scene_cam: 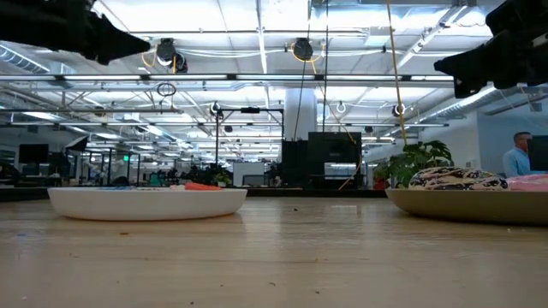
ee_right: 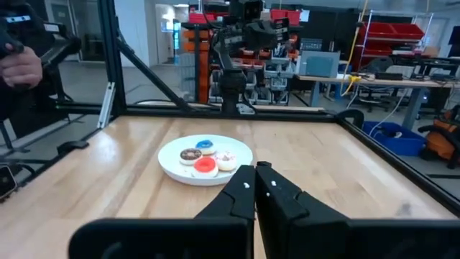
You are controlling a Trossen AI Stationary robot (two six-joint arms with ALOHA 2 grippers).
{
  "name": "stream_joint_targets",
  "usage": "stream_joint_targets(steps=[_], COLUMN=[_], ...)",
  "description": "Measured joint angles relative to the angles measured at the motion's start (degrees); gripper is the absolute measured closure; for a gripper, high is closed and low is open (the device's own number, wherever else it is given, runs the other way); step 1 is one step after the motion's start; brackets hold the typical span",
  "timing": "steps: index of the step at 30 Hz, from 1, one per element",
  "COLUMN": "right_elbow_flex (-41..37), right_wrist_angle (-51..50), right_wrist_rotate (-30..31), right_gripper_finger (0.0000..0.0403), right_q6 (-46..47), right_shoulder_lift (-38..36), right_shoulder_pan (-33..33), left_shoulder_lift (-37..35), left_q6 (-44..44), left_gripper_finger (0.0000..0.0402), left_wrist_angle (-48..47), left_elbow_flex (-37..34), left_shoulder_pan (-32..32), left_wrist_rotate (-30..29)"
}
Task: Pick & Place donuts
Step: Return to Home Position
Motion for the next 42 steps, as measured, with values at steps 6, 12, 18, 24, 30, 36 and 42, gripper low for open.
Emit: stream_joint_targets(steps=[6,12,18,24,30,36,42], right_elbow_flex=[0.00,0.00,-0.54,-2.64,-7.39,-7.45,-7.52], right_wrist_angle=[-0.41,-0.39,-0.22,1.62,7.94,7.44,7.19], right_wrist_rotate=[0.39,0.46,0.52,0.61,0.88,1.21,0.74], right_gripper_finger=[0.0403,0.0403,0.0403,0.0403,0.0403,0.0403,0.0403], right_q6=[-1.24,-1.84,-2.34,-2.34,-1.18,0.34,0.53], right_shoulder_lift=[-0.01,0.00,0.00,-0.03,0.05,0.43,0.44], right_shoulder_pan=[0.00,0.00,0.00,0.00,-0.67,-2.91,-4.23], left_shoulder_lift=[-6.61,-9.34,-9.89,-9.54,-9.51,-8.23,-6.52], left_q6=[-4.13,-5.20,-5.90,-6.00,-9.09,-9.74,-6.13], left_gripper_finger=[0.0400,0.0401,0.0401,0.0401,0.0401,0.0401,0.0401], left_wrist_angle=[-0.56,0.32,4.49,4.65,6.52,3.62,9.71], left_elbow_flex=[-5.20,-11.27,-16.66,-16.66,-16.66,-16.64,-16.64], left_shoulder_pan=[3.07,4.76,6.17,6.19,6.20,3.88,0.17], left_wrist_rotate=[5.32,7.28,13.51,19.92,18.98,17.54,16.63])
